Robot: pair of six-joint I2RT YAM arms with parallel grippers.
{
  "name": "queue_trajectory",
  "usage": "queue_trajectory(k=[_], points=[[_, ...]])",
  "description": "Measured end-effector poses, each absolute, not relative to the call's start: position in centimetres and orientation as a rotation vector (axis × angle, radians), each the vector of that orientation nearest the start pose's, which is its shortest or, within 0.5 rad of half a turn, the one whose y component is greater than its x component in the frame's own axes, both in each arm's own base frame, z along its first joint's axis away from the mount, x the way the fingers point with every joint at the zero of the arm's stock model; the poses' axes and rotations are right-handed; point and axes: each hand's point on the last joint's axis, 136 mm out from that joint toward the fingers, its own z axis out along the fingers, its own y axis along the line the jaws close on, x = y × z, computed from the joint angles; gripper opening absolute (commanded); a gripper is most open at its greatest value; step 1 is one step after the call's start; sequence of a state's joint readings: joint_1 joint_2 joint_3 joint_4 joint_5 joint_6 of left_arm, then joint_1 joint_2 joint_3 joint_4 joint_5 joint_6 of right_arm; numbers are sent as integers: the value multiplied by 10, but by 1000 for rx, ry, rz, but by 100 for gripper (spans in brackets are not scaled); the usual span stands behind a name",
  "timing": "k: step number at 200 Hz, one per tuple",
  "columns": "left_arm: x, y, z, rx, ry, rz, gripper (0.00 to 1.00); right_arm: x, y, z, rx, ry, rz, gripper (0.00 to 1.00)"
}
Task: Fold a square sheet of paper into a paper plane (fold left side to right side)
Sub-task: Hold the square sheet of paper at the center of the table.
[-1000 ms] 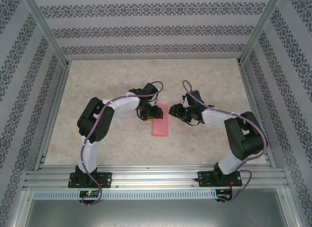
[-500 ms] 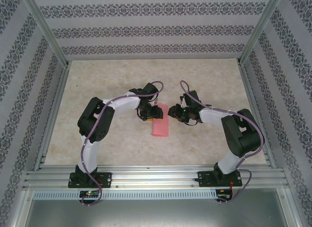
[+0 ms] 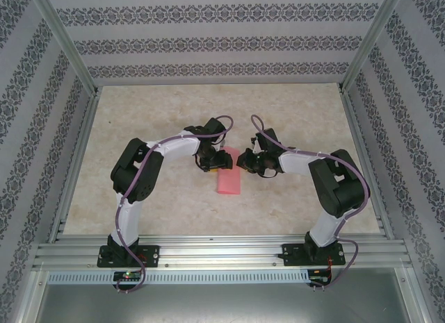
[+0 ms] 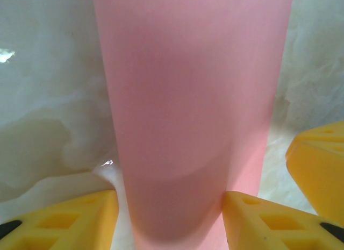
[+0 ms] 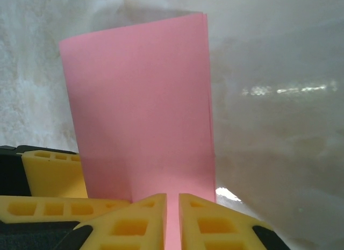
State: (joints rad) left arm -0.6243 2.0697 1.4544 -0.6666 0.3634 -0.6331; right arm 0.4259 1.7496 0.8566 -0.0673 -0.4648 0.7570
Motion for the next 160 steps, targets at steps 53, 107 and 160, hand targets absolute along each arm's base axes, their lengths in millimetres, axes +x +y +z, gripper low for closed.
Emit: queue_trajectory(k=[53, 107, 160], points=[[327, -312, 28, 69, 3040, -711, 56, 335, 240, 29, 244, 2723, 1006, 14], [327, -311, 28, 69, 3040, -710, 56, 329, 237, 15, 274, 2792, 973, 15], [328, -312, 30, 76, 3030, -689, 58, 331, 238, 14, 274, 2820, 957, 15]])
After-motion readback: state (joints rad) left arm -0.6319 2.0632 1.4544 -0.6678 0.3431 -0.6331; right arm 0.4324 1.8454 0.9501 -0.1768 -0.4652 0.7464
